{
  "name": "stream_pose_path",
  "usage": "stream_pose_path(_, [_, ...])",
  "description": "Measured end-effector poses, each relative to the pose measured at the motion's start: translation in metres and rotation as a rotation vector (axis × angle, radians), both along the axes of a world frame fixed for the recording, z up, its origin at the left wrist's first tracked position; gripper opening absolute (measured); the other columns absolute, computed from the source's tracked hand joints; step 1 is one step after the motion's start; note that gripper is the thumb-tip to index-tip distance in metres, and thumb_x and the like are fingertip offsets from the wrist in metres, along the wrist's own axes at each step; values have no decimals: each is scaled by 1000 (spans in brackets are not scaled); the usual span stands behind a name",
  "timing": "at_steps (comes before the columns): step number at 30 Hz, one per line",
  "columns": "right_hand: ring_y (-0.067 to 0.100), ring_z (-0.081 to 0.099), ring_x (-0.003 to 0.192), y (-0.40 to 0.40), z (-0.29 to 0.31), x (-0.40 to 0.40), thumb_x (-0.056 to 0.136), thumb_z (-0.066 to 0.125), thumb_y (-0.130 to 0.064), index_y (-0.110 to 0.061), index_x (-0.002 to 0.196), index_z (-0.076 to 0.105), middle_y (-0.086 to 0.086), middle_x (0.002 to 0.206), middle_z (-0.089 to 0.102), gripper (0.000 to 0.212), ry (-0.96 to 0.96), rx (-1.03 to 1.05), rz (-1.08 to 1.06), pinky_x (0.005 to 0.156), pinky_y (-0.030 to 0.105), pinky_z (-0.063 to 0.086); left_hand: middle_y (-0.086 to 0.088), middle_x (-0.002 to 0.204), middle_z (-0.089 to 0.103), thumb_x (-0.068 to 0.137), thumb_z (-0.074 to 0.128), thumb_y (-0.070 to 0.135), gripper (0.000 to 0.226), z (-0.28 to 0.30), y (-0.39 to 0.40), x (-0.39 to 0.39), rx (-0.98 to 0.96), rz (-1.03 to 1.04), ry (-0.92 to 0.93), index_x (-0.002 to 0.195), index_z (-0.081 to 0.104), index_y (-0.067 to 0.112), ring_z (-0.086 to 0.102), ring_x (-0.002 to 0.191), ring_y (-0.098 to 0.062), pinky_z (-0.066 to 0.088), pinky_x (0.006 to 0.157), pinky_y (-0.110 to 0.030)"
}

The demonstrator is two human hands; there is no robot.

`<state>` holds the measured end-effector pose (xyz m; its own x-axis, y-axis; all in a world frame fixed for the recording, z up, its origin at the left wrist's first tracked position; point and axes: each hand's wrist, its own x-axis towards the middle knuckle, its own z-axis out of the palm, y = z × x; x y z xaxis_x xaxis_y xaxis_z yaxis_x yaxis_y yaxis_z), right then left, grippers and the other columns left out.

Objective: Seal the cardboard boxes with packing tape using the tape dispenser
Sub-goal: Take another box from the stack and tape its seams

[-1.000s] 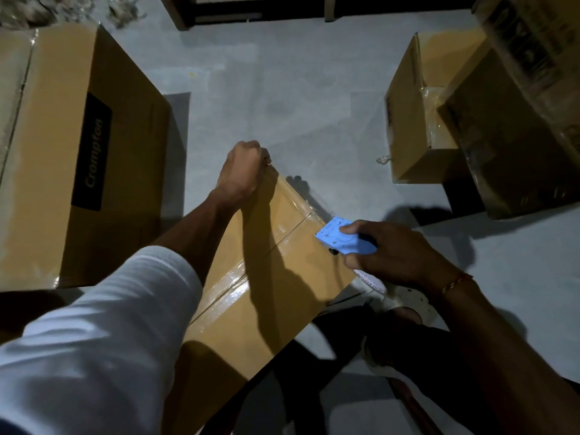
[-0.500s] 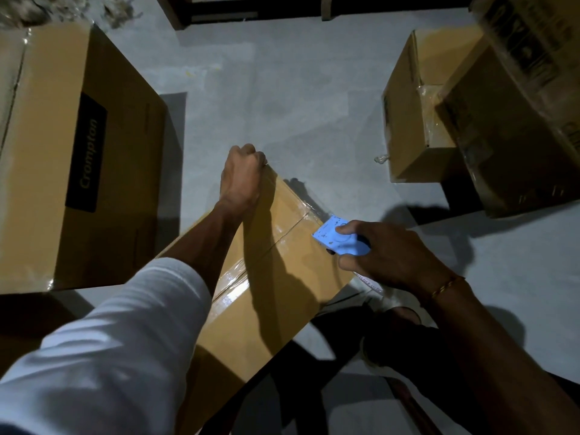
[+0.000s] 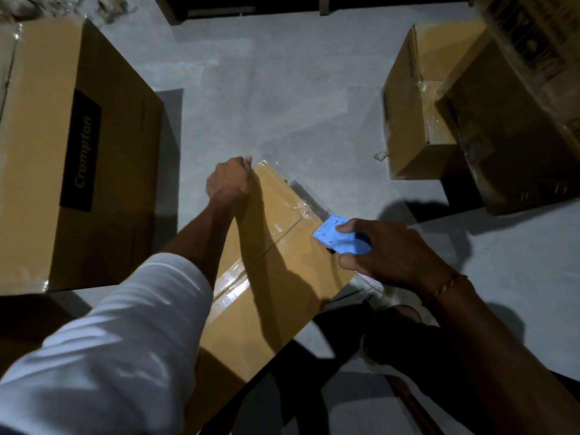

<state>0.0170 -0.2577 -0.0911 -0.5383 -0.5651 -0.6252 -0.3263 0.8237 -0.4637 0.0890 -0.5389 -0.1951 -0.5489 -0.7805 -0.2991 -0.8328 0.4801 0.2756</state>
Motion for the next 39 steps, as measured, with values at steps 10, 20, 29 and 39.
stream_pose_path(10, [10,61,107,2,-2,-1,72,77,-46,-40,119,62,-12,122,66,50,-10,-21,11,85,25,38,-14,162,22,105,32,49,62,-4,71,24,-228,-267,215,154,29,11,20,149,-31,19,122,-47])
stream_pose_path(20, [21,56,121,-6,6,-5,73,76,-50,-35,127,61,-1,136,60,58,10,65,152,102,32,43,-7,167,-18,94,10,77,94,-11,97,42,-107,-336,-29,159,-8,12,-19,153,-22,-5,124,-50])
stream_pose_path(29, [22,51,126,44,31,5,81,68,-51,-39,132,54,-9,142,53,55,37,264,247,91,28,34,-8,165,-21,93,10,78,95,-6,95,41,-77,-368,-84,159,-10,12,-20,153,-24,-6,124,-51])
stream_pose_path(39, [23,48,127,49,29,6,82,68,-52,-39,134,52,-7,143,51,56,24,283,249,92,28,32,-9,165,-23,91,5,81,98,-7,93,42,-67,-375,-90,158,-13,12,-22,152,-25,-9,122,-50])
